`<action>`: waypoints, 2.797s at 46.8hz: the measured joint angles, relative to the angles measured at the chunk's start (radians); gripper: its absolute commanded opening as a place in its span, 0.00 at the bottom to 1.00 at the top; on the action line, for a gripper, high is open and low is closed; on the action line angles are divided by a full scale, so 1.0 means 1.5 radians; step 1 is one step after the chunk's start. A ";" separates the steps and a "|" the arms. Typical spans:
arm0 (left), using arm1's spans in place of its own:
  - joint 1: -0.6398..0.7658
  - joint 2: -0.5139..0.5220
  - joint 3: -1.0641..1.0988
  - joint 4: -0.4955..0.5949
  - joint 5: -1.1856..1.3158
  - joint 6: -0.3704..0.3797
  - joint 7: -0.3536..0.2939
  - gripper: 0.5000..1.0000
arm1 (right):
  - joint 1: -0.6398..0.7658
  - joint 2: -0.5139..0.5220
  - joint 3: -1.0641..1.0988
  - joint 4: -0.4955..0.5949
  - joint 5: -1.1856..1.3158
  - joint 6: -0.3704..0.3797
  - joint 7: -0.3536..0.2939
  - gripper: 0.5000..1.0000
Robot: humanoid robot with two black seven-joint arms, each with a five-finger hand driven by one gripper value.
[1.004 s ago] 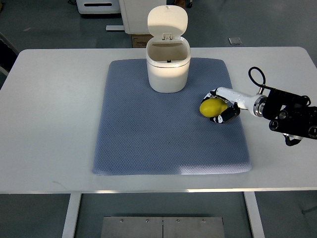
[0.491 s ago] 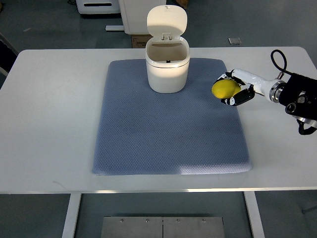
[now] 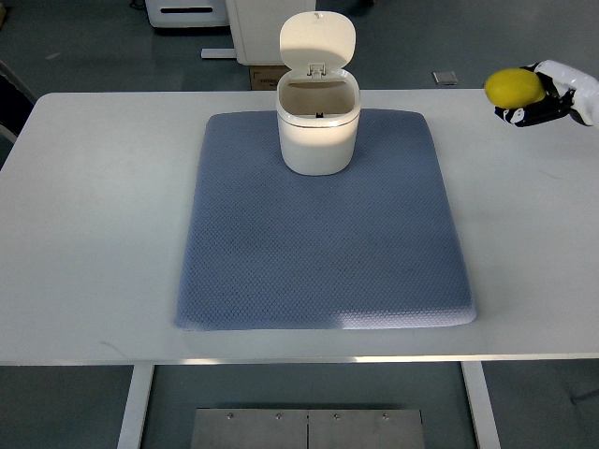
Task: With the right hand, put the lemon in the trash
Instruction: 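Lift the lemon with the right hand, away from the mat, then carry the lemon with the right hand over the open white bin, then open the right hand to drop the lemon into the bin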
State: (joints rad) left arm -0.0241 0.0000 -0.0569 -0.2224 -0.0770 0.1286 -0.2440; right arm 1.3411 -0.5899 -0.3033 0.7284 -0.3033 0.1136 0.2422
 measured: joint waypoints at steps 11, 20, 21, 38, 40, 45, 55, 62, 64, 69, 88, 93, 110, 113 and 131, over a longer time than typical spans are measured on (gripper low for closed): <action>0.000 0.000 0.000 0.000 0.000 0.000 0.000 1.00 | 0.002 -0.001 0.011 -0.004 0.001 0.008 -0.004 0.00; 0.000 0.000 0.000 0.000 0.000 0.000 0.000 1.00 | 0.002 0.001 0.012 -0.007 0.001 0.009 -0.006 0.00; 0.000 0.000 0.000 0.000 0.000 0.000 0.000 1.00 | 0.002 0.001 0.013 -0.007 0.002 0.009 -0.006 0.00; 0.000 0.000 0.000 0.000 0.000 0.000 0.000 1.00 | 0.009 0.003 0.030 -0.002 0.012 0.010 -0.022 0.00; 0.001 0.000 0.000 0.000 0.000 0.000 0.000 1.00 | 0.011 0.007 0.038 0.000 0.020 0.010 -0.028 0.00; 0.000 0.000 0.000 0.000 0.000 0.000 0.000 1.00 | 0.022 0.032 0.051 0.002 0.031 0.010 -0.047 0.00; 0.000 0.000 0.000 0.000 0.000 0.000 0.000 1.00 | 0.060 0.094 0.060 0.002 0.044 0.001 -0.087 0.00; 0.000 0.000 0.000 0.000 0.000 0.000 0.000 1.00 | 0.087 0.147 0.061 0.002 0.064 -0.010 -0.107 0.00; 0.000 0.000 0.000 0.000 0.000 0.000 0.000 1.00 | 0.091 0.160 0.061 0.000 0.065 -0.015 -0.112 0.00; 0.000 0.000 0.000 0.000 0.000 0.000 0.000 1.00 | 0.099 0.193 0.059 -0.005 0.065 -0.032 -0.127 0.00; 0.000 0.000 0.000 0.000 0.000 0.000 0.000 1.00 | 0.100 0.301 0.054 -0.082 0.064 -0.043 -0.168 0.00; 0.001 0.000 0.000 0.000 0.000 0.000 0.000 1.00 | 0.099 0.326 0.052 -0.105 0.061 -0.043 -0.176 0.00; 0.000 0.000 0.000 0.000 0.000 0.000 0.000 1.00 | 0.101 0.351 0.054 -0.131 0.059 -0.046 -0.201 0.58; 0.000 0.000 0.000 0.000 0.000 0.000 0.000 1.00 | 0.102 0.351 0.054 -0.131 0.059 -0.046 -0.201 0.69; 0.001 0.000 0.000 0.000 0.000 0.000 0.000 1.00 | 0.107 0.352 0.053 -0.131 0.055 -0.046 -0.202 0.90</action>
State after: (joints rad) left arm -0.0231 0.0000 -0.0574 -0.2224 -0.0771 0.1290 -0.2439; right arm 1.5022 -0.0623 -0.2239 0.5321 -0.2209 0.0445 -0.0614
